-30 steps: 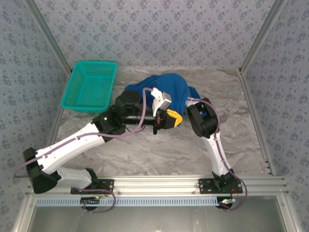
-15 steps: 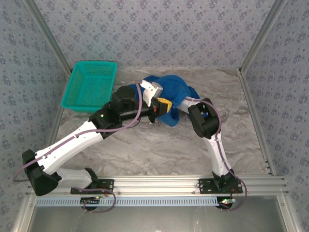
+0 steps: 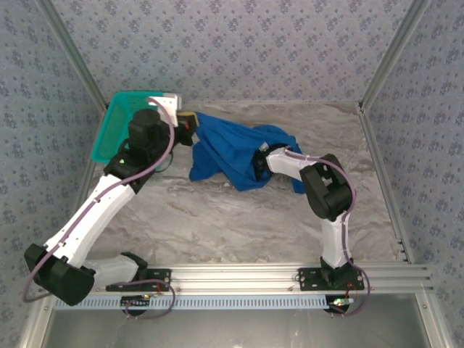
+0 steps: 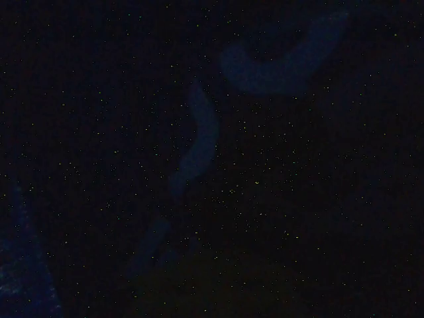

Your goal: Fold the inside-out t-shirt

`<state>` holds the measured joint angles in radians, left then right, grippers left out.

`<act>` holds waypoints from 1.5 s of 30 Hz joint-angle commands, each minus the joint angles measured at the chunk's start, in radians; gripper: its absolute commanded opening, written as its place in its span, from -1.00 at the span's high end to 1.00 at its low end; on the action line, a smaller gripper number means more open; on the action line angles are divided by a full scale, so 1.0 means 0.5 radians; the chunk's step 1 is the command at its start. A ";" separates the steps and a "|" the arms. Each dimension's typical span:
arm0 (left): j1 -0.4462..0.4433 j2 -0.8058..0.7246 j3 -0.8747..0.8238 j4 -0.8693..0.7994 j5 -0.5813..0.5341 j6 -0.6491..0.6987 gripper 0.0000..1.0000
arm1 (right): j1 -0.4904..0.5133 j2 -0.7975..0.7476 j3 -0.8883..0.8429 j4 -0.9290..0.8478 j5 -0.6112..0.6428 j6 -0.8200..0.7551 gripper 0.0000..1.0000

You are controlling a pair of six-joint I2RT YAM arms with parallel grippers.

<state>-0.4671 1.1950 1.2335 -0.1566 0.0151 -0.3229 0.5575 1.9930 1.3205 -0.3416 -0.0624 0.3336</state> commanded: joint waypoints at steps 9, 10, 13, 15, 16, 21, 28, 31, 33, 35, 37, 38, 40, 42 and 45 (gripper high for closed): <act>0.302 0.276 -0.119 0.040 -0.174 0.025 1.00 | -0.073 -0.712 -0.239 -0.001 -0.267 -0.326 1.00; 0.302 0.337 -0.153 0.043 -0.183 0.022 1.00 | -0.071 -0.752 -0.239 0.054 -0.349 -0.337 1.00; 0.288 0.552 -0.187 0.058 -0.192 0.013 1.00 | -0.053 -0.816 -0.239 0.220 -0.649 -0.379 1.00; 0.254 0.677 -0.166 0.060 -0.239 0.045 1.00 | -0.044 -0.837 -0.239 0.279 -0.778 -0.392 1.00; 0.239 0.739 -0.151 0.070 -0.286 0.055 1.00 | -0.032 -0.841 -0.236 0.257 -0.758 -0.391 1.00; 0.328 0.880 -0.069 0.091 -0.273 -0.032 1.00 | 0.032 -0.770 -0.145 -0.155 -0.410 -0.547 1.00; 0.439 1.138 0.168 -0.144 -0.397 0.037 1.00 | 0.104 -0.963 -0.375 -0.274 -0.461 -0.832 1.00; 0.443 1.220 0.196 -0.175 -0.442 0.037 1.00 | 0.127 -1.053 -0.358 -0.316 -0.418 -0.887 1.00; 0.443 1.271 0.214 -0.191 -0.420 0.025 1.00 | 0.122 -1.155 -0.408 -0.235 -0.494 -0.908 1.00; 0.440 1.314 0.230 -0.214 -0.388 0.021 1.00 | 0.113 -1.261 -0.463 -0.140 -0.575 -0.919 1.00; 0.440 1.331 0.219 -0.217 -0.342 0.021 1.00 | 0.080 -1.343 -0.486 -0.080 -0.597 -0.905 1.00; 0.435 1.327 0.207 -0.215 -0.324 0.022 1.00 | 0.047 -1.377 -0.499 -0.037 -0.606 -0.873 1.00; 0.399 1.293 0.151 -0.177 -0.252 0.027 1.00 | -0.016 -1.461 -0.506 0.159 -0.587 -0.732 1.00; 0.335 1.239 0.058 -0.108 -0.172 0.035 1.00 | -0.044 -1.479 -0.454 0.305 -0.533 -0.596 1.00; 0.251 1.116 -0.152 0.079 0.073 0.008 1.00 | -0.056 -1.462 -0.408 0.554 -0.314 -0.380 1.00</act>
<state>-0.3077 1.8233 1.2297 -0.1947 -0.0582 -0.3233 0.5350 1.2755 1.0779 -0.2394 -0.2932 0.0254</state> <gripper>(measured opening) 0.042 0.062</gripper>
